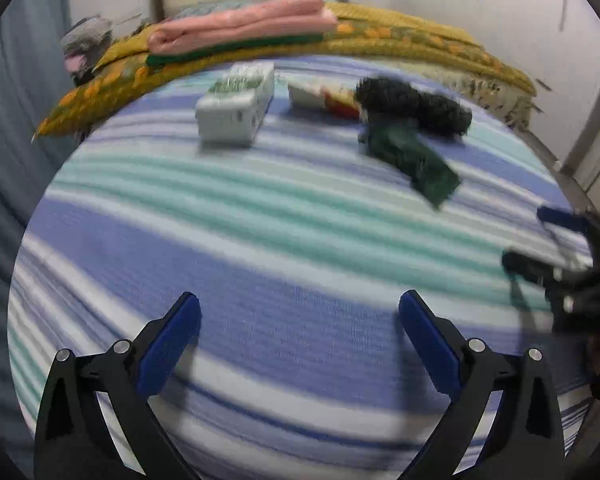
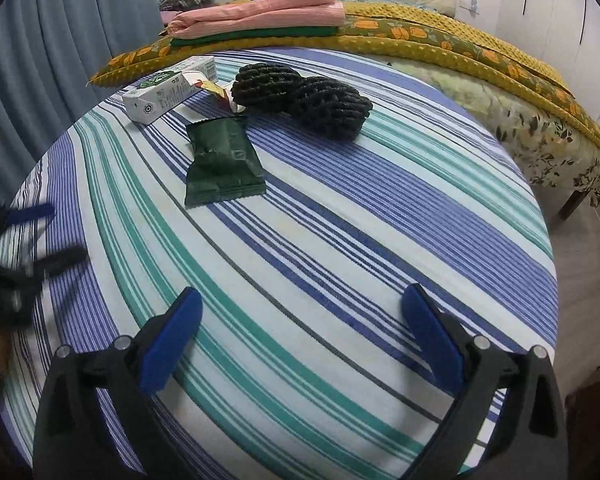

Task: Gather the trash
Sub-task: 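Move both open tools back over the table, then grasp the white-green milk carton with the left tool and lift it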

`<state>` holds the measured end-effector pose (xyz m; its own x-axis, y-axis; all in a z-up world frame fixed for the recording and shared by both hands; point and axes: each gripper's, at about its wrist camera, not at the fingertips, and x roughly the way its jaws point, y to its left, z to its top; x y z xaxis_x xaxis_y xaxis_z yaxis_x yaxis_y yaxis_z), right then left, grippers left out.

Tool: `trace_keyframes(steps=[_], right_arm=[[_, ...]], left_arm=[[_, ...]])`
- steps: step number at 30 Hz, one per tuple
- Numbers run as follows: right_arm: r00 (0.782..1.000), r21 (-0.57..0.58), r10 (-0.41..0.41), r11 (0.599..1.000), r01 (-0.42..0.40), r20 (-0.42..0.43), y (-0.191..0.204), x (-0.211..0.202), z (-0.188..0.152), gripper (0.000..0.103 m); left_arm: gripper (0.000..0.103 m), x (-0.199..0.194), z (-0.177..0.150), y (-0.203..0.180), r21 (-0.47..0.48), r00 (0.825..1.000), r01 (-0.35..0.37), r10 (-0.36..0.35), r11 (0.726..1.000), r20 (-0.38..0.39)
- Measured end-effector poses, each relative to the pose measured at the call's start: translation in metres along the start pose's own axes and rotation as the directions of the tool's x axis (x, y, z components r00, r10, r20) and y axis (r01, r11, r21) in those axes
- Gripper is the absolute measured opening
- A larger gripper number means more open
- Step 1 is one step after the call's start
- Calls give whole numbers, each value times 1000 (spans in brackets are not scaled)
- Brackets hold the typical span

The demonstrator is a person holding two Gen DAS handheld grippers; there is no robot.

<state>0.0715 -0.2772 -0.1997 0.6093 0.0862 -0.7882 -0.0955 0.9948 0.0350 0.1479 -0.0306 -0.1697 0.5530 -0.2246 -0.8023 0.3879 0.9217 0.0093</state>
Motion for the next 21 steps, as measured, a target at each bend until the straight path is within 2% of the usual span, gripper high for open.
trace_keyframes(steps=[3,5,10,12,13,15,18,21], right_arm=[[1000,-1,-3,1000,3,-1,0,0,0,98],[1000,0,-1,1000,1,-2,-1,-1,0,98],[1000,-1,-2,1000,2,-3,-1,0,0,98],[1000,-1,-2,1000,2,-3,-1,0,0,98],[1000,-1,-2,1000,2,-3,-1,0,0,98],[1000,-1,-2,1000,2,-3,-1,0,0,98],[1000,-1,-2,1000,2,-3,-1,0,0,98],[1000,0,-2,1000,2,-3,-1,0,0,98]], left_arm=[[99,5,41,19,4,998,-17,16,1000,53],[99,21,77,31,17,996,-56,55,998,64],[99,79,137,45,49,996,-77,79,996,-51],[96,90,146,48,54,995,-87,90,995,-52],[87,94,149,48,61,995,-83,86,995,-51],[50,99,149,47,68,995,-67,71,995,-69],[49,87,142,49,48,996,-74,76,996,-41],[49,56,121,54,10,997,-70,70,998,-16]])
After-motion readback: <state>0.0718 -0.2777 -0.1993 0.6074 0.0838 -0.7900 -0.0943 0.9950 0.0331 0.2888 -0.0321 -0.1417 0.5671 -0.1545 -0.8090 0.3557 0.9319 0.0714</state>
